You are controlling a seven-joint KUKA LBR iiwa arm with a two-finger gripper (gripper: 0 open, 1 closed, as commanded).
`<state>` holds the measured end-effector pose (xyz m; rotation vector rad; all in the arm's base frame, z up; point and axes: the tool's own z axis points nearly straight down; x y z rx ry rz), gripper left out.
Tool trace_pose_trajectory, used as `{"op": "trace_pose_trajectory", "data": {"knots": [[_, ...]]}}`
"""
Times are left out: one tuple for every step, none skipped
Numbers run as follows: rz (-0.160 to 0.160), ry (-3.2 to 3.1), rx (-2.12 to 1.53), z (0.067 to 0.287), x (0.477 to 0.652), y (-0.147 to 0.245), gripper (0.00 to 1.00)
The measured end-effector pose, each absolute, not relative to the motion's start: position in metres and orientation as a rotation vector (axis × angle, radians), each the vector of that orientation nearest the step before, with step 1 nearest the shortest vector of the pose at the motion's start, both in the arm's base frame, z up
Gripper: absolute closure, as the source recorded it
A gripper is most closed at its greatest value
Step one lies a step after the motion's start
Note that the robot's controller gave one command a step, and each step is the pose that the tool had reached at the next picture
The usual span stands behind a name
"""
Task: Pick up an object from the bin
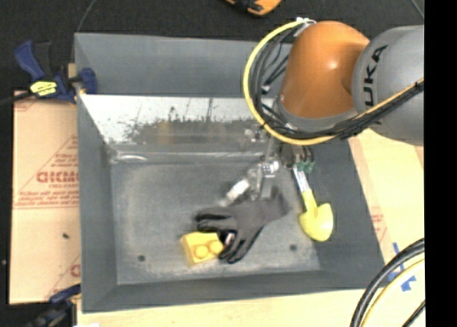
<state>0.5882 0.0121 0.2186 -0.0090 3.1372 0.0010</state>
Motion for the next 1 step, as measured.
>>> {"op": "trace_pose_trajectory", "data": {"knots": [[0.001,3.137,-0.009,0.2186,0.5882,0.0121,0.0]]}}
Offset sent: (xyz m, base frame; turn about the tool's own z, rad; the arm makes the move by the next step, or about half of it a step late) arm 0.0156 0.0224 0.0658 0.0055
